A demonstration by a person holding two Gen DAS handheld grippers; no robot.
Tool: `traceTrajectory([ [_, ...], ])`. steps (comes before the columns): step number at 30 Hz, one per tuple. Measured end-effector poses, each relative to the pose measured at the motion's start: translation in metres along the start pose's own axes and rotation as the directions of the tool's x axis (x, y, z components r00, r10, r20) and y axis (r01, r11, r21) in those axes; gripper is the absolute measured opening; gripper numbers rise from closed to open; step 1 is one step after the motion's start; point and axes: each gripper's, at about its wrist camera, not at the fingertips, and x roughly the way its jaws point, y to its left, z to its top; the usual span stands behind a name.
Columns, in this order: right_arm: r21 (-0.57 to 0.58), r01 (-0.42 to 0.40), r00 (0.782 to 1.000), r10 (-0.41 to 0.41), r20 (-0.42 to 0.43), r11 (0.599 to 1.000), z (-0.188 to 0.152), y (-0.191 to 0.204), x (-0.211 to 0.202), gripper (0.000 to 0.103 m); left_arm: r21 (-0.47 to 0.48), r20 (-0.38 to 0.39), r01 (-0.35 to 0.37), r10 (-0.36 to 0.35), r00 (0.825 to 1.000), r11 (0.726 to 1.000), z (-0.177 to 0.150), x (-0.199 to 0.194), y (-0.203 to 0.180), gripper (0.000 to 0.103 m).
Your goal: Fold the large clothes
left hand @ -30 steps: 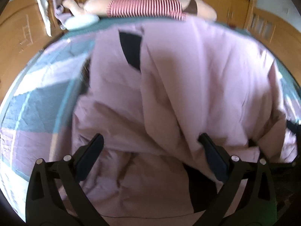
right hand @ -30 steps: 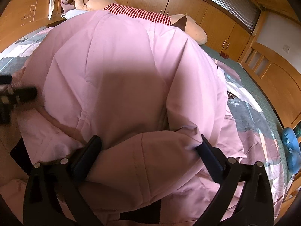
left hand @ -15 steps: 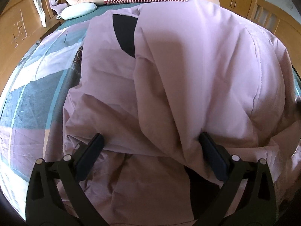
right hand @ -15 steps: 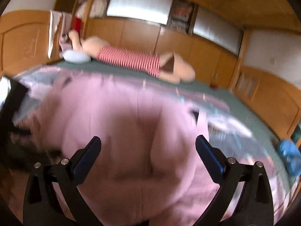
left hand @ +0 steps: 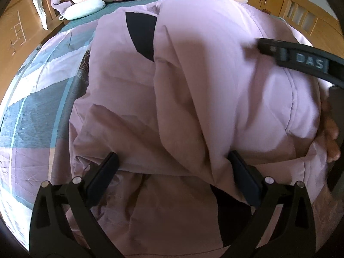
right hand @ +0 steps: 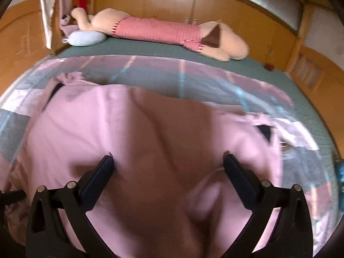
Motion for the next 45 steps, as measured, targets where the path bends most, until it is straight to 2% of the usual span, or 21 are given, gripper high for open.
traceTrajectory([
  [4, 0.041, -0.03, 0.999, 0.031, -0.034, 0.999, -0.01, -0.023, -0.008, 0.102, 0.01, -0.003, 0.011, -0.011, 1.0, 1.0, -0.003, -0.002, 0.0, 0.101],
  [6, 0.048, -0.011, 0.999, 0.013, -0.039, 0.999, -0.018, -0.028, -0.019, 0.102, 0.024, 0.01, -0.01, 0.01, 1.0, 1.0, -0.004, -0.005, -0.003, 0.101],
  [8, 0.038, -0.034, 0.998, 0.032, 0.045, 0.999, -0.031, -0.033, -0.048, 0.102, 0.056, 0.03, -0.042, 0.04, 0.999, 0.998, -0.003, -0.007, -0.006, 0.101],
  [10, 0.009, 0.018, 0.998, -0.019, 0.064, 1.0, -0.046, -0.038, -0.062, 0.102, 0.071, 0.035, -0.051, 0.049, 0.998, 0.996, -0.004, -0.007, -0.007, 0.101],
  [12, -0.023, 0.065, 0.994, -0.067, -0.084, 0.998, -0.064, -0.043, -0.042, 0.102, 0.062, 0.029, -0.045, 0.044, 0.999, 0.997, -0.005, -0.006, -0.008, 0.101],
  [13, -0.025, 0.059, 0.984, -0.063, -0.169, 0.998, -0.077, -0.048, -0.03, 0.102, 0.051, 0.025, -0.038, 0.037, 0.999, 0.998, -0.005, -0.007, -0.006, 0.101],
  [14, 0.018, 0.037, 0.987, -0.034, -0.155, 0.999, -0.086, -0.057, -0.036, 0.102, 0.041, 0.023, -0.03, 0.029, 0.999, 0.999, -0.005, -0.01, -0.006, 0.101],
  [16, 0.103, -0.011, 0.998, 0.018, -0.063, 0.995, -0.097, -0.072, -0.064, 0.102, 0.002, 0.023, -0.013, 0.013, 1.0, 1.0, -0.001, -0.022, -0.002, 0.101],
  [18, 0.161, -0.026, 0.999, 0.03, -0.026, 0.987, -0.109, -0.086, -0.09, 0.102, 0.007, 0.069, 0.011, -0.012, 0.998, 1.0, -0.003, -0.044, 0.0, 0.101],
  [21, 0.204, -0.027, 0.996, 0.043, -0.072, 0.979, -0.13, -0.107, -0.117, 0.102, 0.092, 0.114, -0.034, 0.023, 0.993, 0.995, -0.012, -0.072, 0.001, 0.101],
  [24, 0.196, 0.024, 0.989, 0.005, -0.147, 0.98, -0.158, -0.127, -0.151, 0.102, 0.146, 0.09, -0.094, 0.082, 0.993, 0.985, -0.027, -0.096, 0.024, 0.101],
  [26, 0.188, 0.051, 0.982, -0.015, -0.186, 0.981, -0.184, -0.136, -0.171, 0.102, 0.153, 0.053, -0.073, 0.066, 0.996, 0.986, -0.049, -0.111, 0.058, 0.101],
  [29, 0.191, 0.066, 0.958, -0.009, -0.285, 0.979, -0.226, -0.158, -0.182, 0.102, 0.095, -0.035, -0.027, 0.03, 0.999, 0.995, -0.09, -0.119, 0.107, 0.101],
  [31, 0.214, 0.046, 0.928, 0.038, -0.37, 0.976, -0.25, -0.168, -0.181, 0.102, 0.023, -0.15, 0.021, -0.017, 0.988, 1.0, -0.123, -0.117, 0.137, 0.101],
  [32, 0.239, 0.016, 0.907, 0.087, -0.413, 0.971, -0.264, -0.171, -0.179, 0.102, -0.009, -0.198, 0.051, -0.052, 0.979, 0.999, -0.141, -0.117, 0.148, 0.101],
  [35, 0.322, -0.063, 0.857, 0.216, -0.467, 0.945, -0.289, -0.176, -0.176, 0.102, -0.037, -0.276, 0.136, -0.141, 0.951, 0.99, -0.175, -0.116, 0.156, 0.101],
  [38, 0.373, -0.11, 0.813, 0.299, -0.5, 0.921, -0.3, -0.175, -0.175, 0.102, -0.09, -0.324, 0.209, -0.227, 0.918, 0.974, -0.201, -0.111, 0.158, 0.101],
  [40, 0.392, -0.132, 0.786, 0.337, -0.519, 0.911, -0.306, -0.173, -0.173, 0.102, -0.133, -0.345, 0.244, -0.276, 0.897, 0.961, -0.208, -0.106, 0.159, 0.101],
  [43, 0.413, -0.172, 0.759, 0.388, -0.523, 0.894, -0.308, -0.165, -0.173, 0.099, -0.187, -0.353, 0.288, -0.338, 0.873, 0.939, -0.212, -0.098, 0.16, 0.1],
  [44, 0.417, -0.185, 0.758, 0.399, -0.516, 0.89, -0.308, -0.163, -0.173, 0.092, -0.211, -0.352, 0.312, -0.37, 0.86, 0.926, -0.214, -0.096, 0.161, 0.087],
  [45, 0.427, -0.199, 0.756, 0.415, -0.505, 0.882, -0.308, -0.162, -0.175, 0.078, -0.221, -0.346, 0.328, -0.388, 0.854, 0.919, -0.221, -0.099, 0.158, 0.075],
])
